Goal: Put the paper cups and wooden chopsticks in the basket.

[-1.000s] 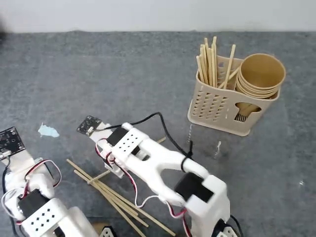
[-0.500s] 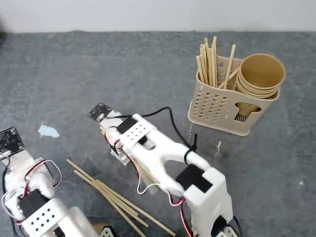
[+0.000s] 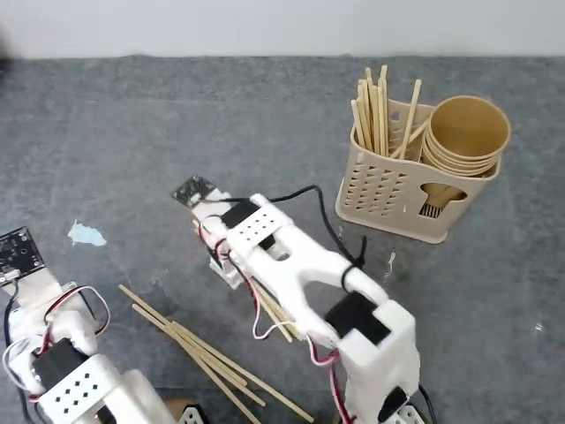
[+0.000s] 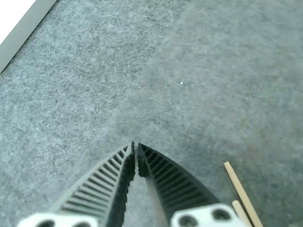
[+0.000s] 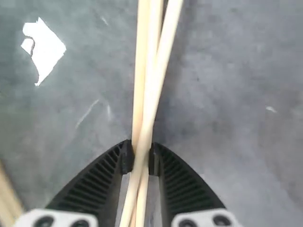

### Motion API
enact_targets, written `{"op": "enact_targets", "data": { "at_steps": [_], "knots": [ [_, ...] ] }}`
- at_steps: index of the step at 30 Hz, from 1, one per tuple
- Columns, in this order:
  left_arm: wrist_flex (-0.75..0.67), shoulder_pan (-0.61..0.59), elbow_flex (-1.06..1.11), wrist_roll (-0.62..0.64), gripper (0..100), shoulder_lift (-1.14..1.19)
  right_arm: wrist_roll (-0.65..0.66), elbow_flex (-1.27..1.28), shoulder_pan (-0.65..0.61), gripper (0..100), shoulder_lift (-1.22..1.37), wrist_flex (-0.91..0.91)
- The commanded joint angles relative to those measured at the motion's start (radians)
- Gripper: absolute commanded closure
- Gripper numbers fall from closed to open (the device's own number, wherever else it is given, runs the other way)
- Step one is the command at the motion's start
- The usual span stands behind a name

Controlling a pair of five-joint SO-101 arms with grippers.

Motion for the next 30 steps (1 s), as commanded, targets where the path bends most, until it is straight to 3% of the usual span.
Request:
{"op": "enact_targets", "data": {
  "at_steps": [1,13,17,30],
  "knots": [
    [-0.028,0.002,-0.067,0.011,98,-0.012,0.003,-0.018,0.012,99.1,-0.168,0.067],
    [-0.028,0.002,-0.067,0.011,98,-0.012,0.011,-0.023,0.091,99.1,-0.427,0.127],
    [-0.028,0.002,-0.067,0.011,98,-0.012,0.066,-0.020,0.137,99.1,-0.529,0.085],
    [-0.028,0.002,-0.067,0.011,98,-0.012,0.064,-0.020,0.271,99.1,-0.754,-0.171]
  ]
}}
